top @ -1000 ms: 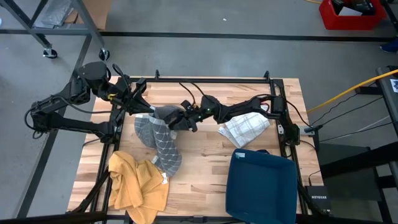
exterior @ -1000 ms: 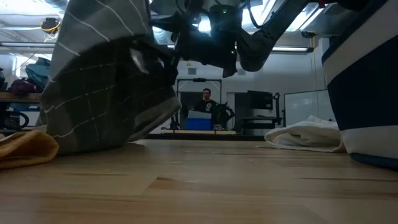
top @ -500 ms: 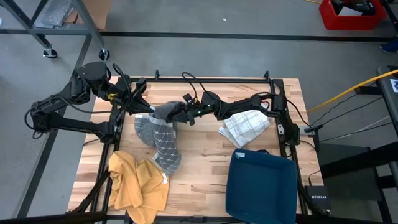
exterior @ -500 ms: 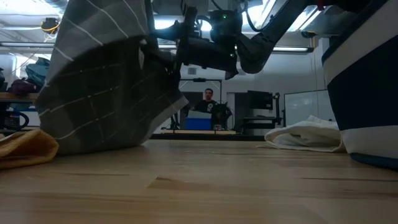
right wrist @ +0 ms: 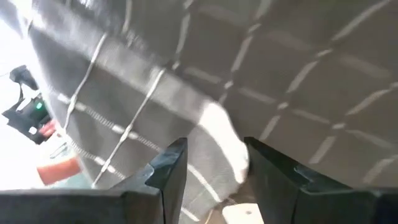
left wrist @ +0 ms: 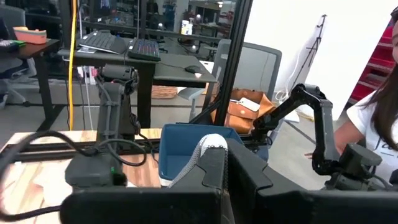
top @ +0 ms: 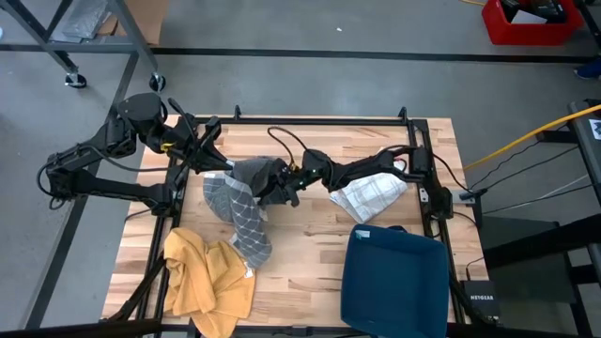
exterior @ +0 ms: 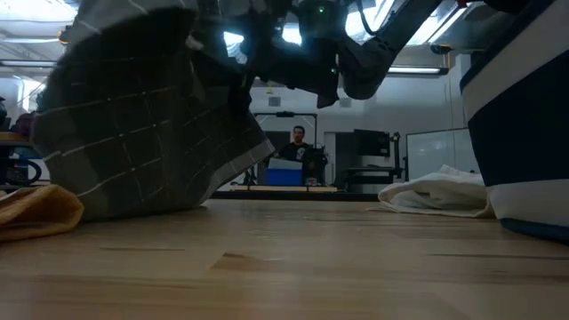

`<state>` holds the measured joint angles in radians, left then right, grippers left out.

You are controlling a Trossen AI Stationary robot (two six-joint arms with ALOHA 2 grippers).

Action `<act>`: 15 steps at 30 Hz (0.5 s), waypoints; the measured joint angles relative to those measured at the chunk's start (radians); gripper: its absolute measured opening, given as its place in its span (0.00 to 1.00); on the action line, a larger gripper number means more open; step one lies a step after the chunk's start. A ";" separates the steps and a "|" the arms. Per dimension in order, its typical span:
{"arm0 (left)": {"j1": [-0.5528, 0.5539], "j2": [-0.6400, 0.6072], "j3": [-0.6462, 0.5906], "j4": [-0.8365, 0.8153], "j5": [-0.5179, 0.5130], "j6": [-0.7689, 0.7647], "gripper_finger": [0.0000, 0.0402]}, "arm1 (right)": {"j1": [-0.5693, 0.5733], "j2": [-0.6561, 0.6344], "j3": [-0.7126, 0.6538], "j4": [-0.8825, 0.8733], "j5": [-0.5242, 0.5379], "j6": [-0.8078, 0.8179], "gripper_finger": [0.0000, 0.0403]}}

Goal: Fold towel
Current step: Fold the gray kitchen towel

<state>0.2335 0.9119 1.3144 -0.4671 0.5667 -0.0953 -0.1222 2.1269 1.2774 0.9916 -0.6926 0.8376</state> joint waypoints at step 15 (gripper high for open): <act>0.000 0.000 0.000 0.006 -0.001 0.025 0.00 | 0.045 0.000 0.000 0.001 0.128 -0.014 0.40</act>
<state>0.2335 0.9119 1.3144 -0.4614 0.5659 -0.0704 -0.0776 2.1269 1.2774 0.9924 -0.5650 0.8236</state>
